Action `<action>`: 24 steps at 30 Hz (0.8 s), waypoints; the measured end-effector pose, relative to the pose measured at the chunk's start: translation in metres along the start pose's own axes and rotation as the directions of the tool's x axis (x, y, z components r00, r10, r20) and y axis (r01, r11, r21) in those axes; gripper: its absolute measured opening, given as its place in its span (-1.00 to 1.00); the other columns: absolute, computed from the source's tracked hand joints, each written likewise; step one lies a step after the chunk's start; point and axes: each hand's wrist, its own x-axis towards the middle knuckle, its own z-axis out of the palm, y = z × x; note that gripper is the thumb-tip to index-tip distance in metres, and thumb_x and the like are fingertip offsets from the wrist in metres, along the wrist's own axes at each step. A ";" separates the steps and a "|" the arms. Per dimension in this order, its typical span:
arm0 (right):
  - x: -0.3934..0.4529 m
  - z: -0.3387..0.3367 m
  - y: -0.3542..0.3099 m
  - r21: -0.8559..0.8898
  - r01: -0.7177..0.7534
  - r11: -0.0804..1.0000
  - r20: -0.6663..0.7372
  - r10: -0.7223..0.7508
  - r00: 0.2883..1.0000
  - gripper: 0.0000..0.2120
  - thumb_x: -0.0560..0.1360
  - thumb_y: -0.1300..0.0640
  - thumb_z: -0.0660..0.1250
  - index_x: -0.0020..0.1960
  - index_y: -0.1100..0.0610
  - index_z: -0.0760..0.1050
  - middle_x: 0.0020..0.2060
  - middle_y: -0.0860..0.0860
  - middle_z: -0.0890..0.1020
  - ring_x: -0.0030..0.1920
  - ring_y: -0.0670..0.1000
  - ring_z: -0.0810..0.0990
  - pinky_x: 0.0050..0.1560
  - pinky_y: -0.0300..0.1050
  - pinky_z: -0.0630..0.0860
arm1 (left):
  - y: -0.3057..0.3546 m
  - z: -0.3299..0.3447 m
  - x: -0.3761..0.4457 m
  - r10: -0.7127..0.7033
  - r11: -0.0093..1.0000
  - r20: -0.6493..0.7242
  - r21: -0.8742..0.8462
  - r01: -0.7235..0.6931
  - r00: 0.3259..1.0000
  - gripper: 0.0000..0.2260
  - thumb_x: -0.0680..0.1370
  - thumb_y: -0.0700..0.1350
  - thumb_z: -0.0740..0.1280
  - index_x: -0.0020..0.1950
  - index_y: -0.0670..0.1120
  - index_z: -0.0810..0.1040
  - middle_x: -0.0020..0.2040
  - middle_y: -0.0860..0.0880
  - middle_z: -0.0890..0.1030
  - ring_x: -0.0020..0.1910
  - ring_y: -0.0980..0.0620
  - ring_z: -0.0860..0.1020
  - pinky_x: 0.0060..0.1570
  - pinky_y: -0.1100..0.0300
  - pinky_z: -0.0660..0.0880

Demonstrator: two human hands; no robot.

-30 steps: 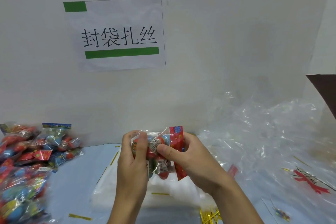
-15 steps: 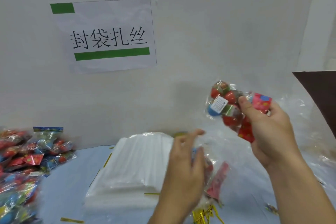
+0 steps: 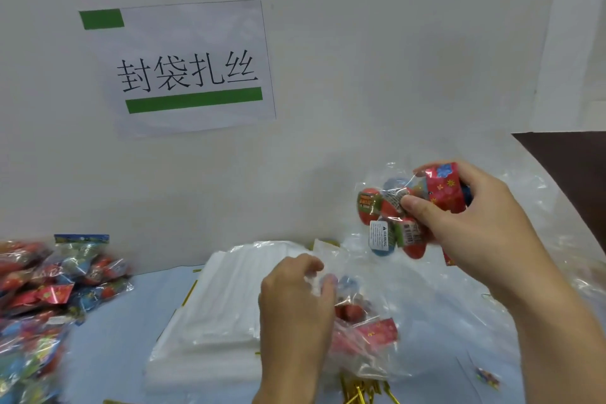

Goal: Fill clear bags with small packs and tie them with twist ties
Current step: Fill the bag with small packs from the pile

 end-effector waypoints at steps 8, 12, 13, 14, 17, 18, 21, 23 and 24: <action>-0.011 -0.003 -0.033 0.075 0.120 0.990 0.253 -0.135 0.958 -0.77 0.38 0.04 0.53 0.00 -0.18 0.60 -0.21 -0.24 0.70 -0.27 -0.18 0.69 -0.42 -0.30 0.54 | -0.009 -0.006 0.005 0.131 0.989 0.258 0.038 -0.146 0.957 -0.58 0.63 -0.20 0.25 0.41 0.19 0.44 0.15 0.19 0.29 -0.02 0.33 0.45 -0.12 0.59 0.36; -0.019 -0.012 -0.044 -0.099 0.069 0.993 0.473 -0.014 0.881 -0.66 0.32 -0.04 0.53 0.03 -0.32 0.57 -0.21 -0.19 0.72 -0.26 -0.08 0.72 -0.16 0.24 0.68 | -0.011 -0.008 0.010 0.113 0.993 0.219 0.007 -0.117 0.969 -0.67 0.66 -0.11 0.15 0.43 0.02 0.40 0.25 0.06 0.39 0.09 0.21 0.46 0.08 0.36 0.41; -0.019 -0.014 -0.046 -0.160 0.061 0.985 0.510 0.030 0.860 -0.66 0.32 -0.06 0.53 0.03 -0.33 0.57 -0.21 -0.19 0.72 -0.26 -0.08 0.72 -0.10 0.29 0.67 | -0.012 -0.009 0.011 0.083 0.996 0.238 0.013 -0.089 0.968 -0.64 0.66 -0.05 0.15 0.47 0.02 0.35 0.31 0.08 0.37 0.14 0.17 0.46 0.14 0.29 0.41; -0.020 -0.014 -0.046 -0.218 0.053 0.974 0.536 0.074 0.841 -0.67 0.32 -0.07 0.53 0.03 -0.34 0.56 -0.22 -0.19 0.72 -0.26 -0.09 0.72 -0.08 0.29 0.66 | -0.013 -0.010 0.010 0.059 0.998 0.264 0.020 -0.066 0.963 -0.61 0.65 0.00 0.16 0.49 0.03 0.33 0.31 0.12 0.34 0.15 0.14 0.47 0.14 0.26 0.40; -0.020 -0.014 -0.044 -0.355 0.007 0.935 0.549 0.202 0.811 -0.71 0.34 -0.10 0.55 -0.02 -0.35 0.55 -0.23 -0.17 0.72 -0.22 -0.01 0.73 -0.09 0.27 0.66 | -0.013 -0.014 0.008 0.101 0.993 0.286 0.029 -0.114 0.953 -0.63 0.60 0.03 0.24 0.41 0.15 0.33 0.21 0.23 0.29 0.13 0.17 0.44 0.04 0.33 0.39; -0.020 -0.013 -0.042 -0.377 -0.010 0.926 0.534 0.226 0.815 -0.72 0.36 -0.09 0.56 -0.03 -0.33 0.55 -0.22 -0.13 0.72 -0.21 0.05 0.73 -0.10 0.28 0.66 | -0.012 -0.016 0.007 0.154 0.986 0.284 0.017 -0.165 0.946 -0.66 0.58 -0.01 0.26 0.33 0.21 0.32 0.19 0.26 0.28 0.15 0.20 0.40 0.02 0.39 0.36; -0.016 -0.010 -0.030 -0.417 -0.045 0.908 0.453 0.250 0.855 -0.78 0.40 -0.03 0.56 -0.08 -0.26 0.56 -0.23 -0.05 0.71 -0.23 0.12 0.72 -0.18 0.27 0.66 | -0.009 -0.019 0.009 0.292 0.954 0.277 -0.023 -0.298 0.915 -0.66 0.54 -0.27 0.29 -0.03 0.22 0.38 0.05 0.25 0.35 0.13 0.26 0.35 -0.04 0.48 0.34; -0.014 -0.009 -0.025 -0.423 -0.058 0.904 0.397 0.242 0.886 -0.80 0.42 0.00 0.56 -0.09 -0.22 0.57 -0.25 -0.04 0.71 -0.26 0.10 0.71 -0.22 0.21 0.67 | -0.009 -0.020 0.012 0.288 0.954 0.329 -0.019 -0.298 0.899 -0.60 0.54 -0.38 0.25 -0.19 0.16 0.50 -0.05 0.20 0.40 0.06 0.29 0.37 -0.06 0.49 0.32; -0.013 -0.010 -0.023 -0.420 -0.062 0.906 0.375 0.235 0.896 -0.82 0.42 0.00 0.55 -0.09 -0.20 0.58 -0.25 -0.05 0.70 -0.29 0.08 0.71 -0.28 0.14 0.68 | -0.010 -0.020 0.012 0.275 0.954 0.369 0.008 -0.299 0.888 -0.61 0.56 -0.36 0.24 -0.18 0.14 0.57 -0.07 0.21 0.40 0.06 0.31 0.36 -0.04 0.50 0.31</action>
